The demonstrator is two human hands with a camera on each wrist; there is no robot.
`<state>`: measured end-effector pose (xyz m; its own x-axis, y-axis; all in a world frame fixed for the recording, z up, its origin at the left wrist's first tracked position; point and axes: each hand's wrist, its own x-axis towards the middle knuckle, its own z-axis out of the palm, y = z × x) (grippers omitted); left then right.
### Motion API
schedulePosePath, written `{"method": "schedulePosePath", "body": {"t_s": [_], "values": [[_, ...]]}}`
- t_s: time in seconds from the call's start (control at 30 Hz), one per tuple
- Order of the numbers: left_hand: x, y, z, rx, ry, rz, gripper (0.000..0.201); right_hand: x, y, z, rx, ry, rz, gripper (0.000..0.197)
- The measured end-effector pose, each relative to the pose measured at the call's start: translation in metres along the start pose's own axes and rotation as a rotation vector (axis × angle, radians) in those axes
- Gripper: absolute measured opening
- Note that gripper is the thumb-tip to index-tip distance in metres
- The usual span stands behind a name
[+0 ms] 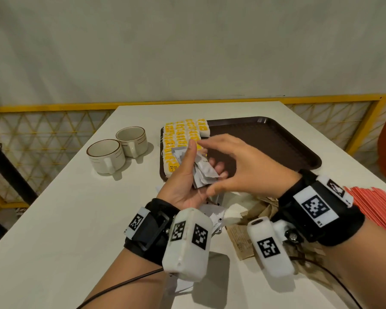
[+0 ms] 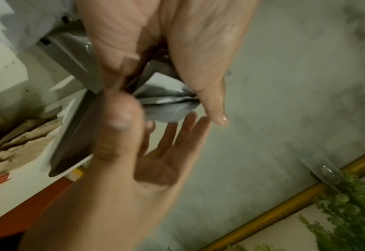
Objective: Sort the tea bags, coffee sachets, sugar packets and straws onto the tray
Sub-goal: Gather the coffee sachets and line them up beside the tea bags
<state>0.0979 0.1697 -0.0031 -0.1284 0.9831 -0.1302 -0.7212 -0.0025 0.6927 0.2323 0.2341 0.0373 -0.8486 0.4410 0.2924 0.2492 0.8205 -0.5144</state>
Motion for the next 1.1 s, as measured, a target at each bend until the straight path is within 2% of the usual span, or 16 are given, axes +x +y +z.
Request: {"method": "schedulePosePath", "body": {"t_s": [0.07,0.13,0.3,0.37,0.43,0.53,0.57,0.63,0.7,0.77,0.83,0.9,1.0,1.1], "values": [[-0.002,-0.001,0.003,0.004,-0.046,-0.044,0.056,0.004,0.002,0.002,-0.227,-0.146,0.005,0.118],[-0.005,-0.003,0.004,0.064,-0.089,-0.109,0.057,0.008,0.003,0.008,-0.331,-0.194,-0.015,0.126],[-0.009,-0.008,0.010,0.219,0.006,-0.150,0.050,0.014,0.006,0.006,-0.208,-0.166,-0.048,0.099],[-0.009,-0.010,0.010,0.228,0.047,-0.151,0.057,0.016,0.007,0.005,-0.132,-0.164,-0.053,0.086],[-0.010,-0.010,0.011,0.216,0.075,-0.148,0.067,0.016,0.007,0.005,-0.097,-0.190,-0.057,0.084],[-0.012,-0.008,0.014,0.204,0.055,-0.148,0.074,0.016,0.008,0.007,-0.139,-0.220,-0.057,0.099],[-0.012,-0.008,0.014,0.217,0.081,-0.139,0.077,0.016,0.008,0.008,-0.146,-0.208,-0.054,0.098],[-0.010,-0.008,0.013,0.239,0.143,-0.115,0.085,0.017,0.009,0.009,-0.156,-0.156,-0.062,0.086],[-0.009,-0.007,0.013,0.197,0.132,-0.084,0.088,0.016,0.008,0.009,-0.148,-0.105,-0.080,0.073],[-0.010,-0.005,0.013,0.147,0.104,-0.049,0.083,0.016,0.006,0.008,-0.121,-0.077,-0.092,0.067],[-0.009,-0.004,0.013,0.175,0.077,-0.040,0.076,0.016,0.005,0.007,-0.109,-0.082,-0.084,0.069],[-0.007,-0.005,0.011,0.232,0.080,-0.044,0.077,0.017,0.005,0.007,-0.124,-0.106,-0.063,0.077],[-0.006,-0.007,0.009,0.260,0.120,-0.068,0.078,0.017,0.005,0.010,-0.270,-0.162,-0.039,0.087],[-0.006,-0.006,0.008,0.227,0.158,-0.128,0.072,0.017,0.004,0.014,-0.405,-0.209,-0.003,0.087]]}}
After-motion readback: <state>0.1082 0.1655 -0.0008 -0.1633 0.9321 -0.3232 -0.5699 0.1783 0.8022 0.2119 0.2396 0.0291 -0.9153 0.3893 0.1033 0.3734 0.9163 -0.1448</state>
